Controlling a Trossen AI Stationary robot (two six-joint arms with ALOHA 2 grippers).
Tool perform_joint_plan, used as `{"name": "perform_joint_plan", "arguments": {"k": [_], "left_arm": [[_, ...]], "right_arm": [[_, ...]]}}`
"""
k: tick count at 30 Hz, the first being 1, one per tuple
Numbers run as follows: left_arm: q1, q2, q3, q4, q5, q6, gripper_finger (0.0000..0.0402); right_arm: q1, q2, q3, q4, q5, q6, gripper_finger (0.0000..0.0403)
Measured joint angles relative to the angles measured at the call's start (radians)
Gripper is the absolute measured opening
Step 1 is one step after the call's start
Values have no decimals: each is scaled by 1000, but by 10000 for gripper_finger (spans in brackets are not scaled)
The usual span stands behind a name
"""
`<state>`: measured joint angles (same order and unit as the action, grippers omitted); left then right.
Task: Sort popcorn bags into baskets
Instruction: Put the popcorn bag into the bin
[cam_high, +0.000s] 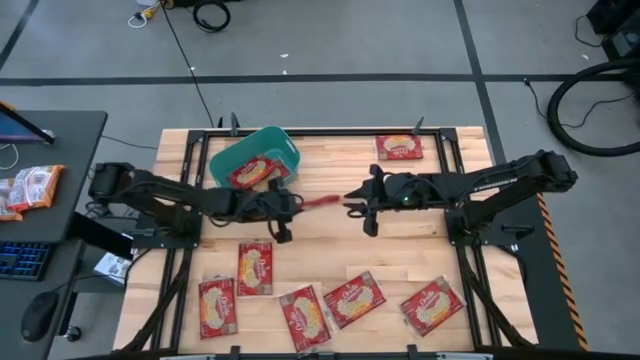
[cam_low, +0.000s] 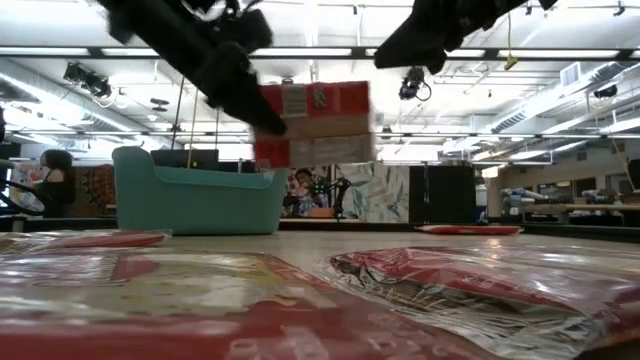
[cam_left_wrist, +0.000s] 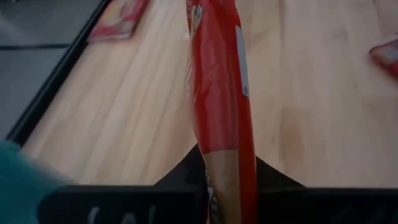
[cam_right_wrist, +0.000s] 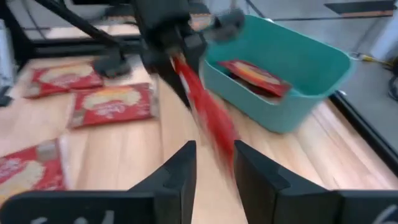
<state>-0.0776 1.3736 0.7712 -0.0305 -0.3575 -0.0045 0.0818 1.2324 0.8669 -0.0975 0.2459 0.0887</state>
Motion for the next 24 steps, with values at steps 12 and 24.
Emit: {"name": "perform_joint_plan", "arguments": {"k": [12, 24], "left_arm": [[10, -269, 1, -270, -74, -116, 38], [71, -362, 1, -568, -210, -240, 38]], "right_arm": [[1, 24, -1, -34, 5, 22, 110], [10, 32, -1, -62, -7, 5, 110]]}}
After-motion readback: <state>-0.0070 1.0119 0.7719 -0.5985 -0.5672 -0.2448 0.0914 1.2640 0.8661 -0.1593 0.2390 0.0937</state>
